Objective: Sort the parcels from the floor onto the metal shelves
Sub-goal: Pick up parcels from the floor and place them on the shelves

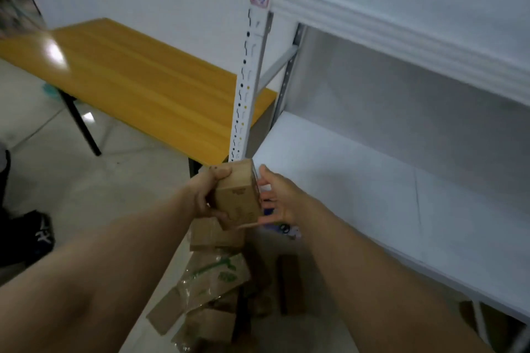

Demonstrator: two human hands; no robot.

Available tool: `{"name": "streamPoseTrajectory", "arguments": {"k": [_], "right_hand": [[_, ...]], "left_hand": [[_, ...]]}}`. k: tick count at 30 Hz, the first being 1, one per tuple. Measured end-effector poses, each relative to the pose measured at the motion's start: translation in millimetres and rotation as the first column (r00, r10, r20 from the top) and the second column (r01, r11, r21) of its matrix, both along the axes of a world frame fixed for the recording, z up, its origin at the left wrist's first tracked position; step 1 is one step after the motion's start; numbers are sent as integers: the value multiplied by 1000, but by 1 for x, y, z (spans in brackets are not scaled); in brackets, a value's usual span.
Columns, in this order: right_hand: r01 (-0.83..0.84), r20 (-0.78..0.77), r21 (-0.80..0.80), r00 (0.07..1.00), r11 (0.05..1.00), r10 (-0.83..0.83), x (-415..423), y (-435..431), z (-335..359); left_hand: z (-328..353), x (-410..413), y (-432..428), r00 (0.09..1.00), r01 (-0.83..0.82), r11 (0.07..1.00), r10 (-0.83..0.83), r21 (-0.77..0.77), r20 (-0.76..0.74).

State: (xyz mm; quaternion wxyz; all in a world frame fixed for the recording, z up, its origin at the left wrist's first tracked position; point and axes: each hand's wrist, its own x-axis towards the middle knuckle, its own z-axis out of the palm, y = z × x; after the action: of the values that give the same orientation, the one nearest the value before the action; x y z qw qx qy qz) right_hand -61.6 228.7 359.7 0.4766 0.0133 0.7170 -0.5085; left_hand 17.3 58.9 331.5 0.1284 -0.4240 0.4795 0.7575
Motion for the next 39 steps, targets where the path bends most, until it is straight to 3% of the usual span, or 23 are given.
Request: {"name": "streamPoseTrajectory", "arguments": {"k": [6,11,17,19,23,26,30,35,39], "right_hand": [[267,-136,24,956,963,-261,5,11,89],[378,12,-259,921,889,-388,9,0,142],[347,-168,-583,833,734,-527,5,6,184],[284,-177,-666,838,690,-516,6,12,191],[232,-254,-623,844,747,-473,9,28,206],[259,-212,-634,848,729,-486,10,42,220],[220,-229,-631,863,744,-450,12,56,228],[103,-358,-595,854,797,-377,18,52,233],[155,-386,-665,767,731,-513,17,53,255]], "left_hand": [[93,8,-19,921,7,999,13,49,-389],[147,18,-23,767,158,986,-89,53,-635],[183,21,-29,771,254,963,-147,86,-619],[191,20,-21,752,298,954,-215,30,-623],[208,19,-10,671,292,945,-311,-146,-673],[223,16,-14,559,313,921,-377,-233,-739],[238,11,-10,420,328,925,-326,-193,-847],[241,8,20,398,331,943,-155,-16,-904],[255,6,25,456,249,956,-255,-153,-853]]}}
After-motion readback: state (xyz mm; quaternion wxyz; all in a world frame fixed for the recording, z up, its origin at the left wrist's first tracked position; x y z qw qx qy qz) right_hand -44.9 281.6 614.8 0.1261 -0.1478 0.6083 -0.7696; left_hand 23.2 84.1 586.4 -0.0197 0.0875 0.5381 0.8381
